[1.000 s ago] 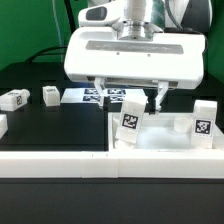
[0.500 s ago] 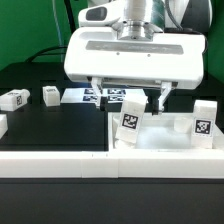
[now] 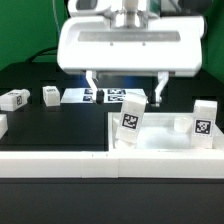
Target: Assemble square table
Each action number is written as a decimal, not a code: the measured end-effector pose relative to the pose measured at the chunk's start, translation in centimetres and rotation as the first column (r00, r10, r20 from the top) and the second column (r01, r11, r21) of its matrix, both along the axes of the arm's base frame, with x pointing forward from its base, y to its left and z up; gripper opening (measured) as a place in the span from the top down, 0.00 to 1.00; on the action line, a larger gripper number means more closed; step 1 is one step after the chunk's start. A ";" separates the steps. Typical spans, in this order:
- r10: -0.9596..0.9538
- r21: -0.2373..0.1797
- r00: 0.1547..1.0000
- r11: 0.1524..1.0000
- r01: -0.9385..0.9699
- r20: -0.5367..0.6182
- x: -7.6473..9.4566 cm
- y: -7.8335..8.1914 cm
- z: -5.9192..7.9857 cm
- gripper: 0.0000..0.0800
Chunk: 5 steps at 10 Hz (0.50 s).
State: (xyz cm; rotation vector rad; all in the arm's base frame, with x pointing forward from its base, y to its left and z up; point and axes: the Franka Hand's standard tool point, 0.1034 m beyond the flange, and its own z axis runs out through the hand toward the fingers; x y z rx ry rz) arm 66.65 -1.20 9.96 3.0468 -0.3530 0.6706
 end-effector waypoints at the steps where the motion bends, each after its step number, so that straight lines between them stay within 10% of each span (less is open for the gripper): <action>1: 0.000 0.028 0.998 1.000 0.002 -0.066 0.0 0.1 -0.1 0.19; 5: 0.032 0.133 0.920 0.991 0.023 -0.390 -0.4 1.4 -0.6 0.19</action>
Offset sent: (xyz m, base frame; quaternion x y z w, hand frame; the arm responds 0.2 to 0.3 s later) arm 0.0081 0.0100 -0.0080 -0.0003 -0.2189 0.0138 0.9757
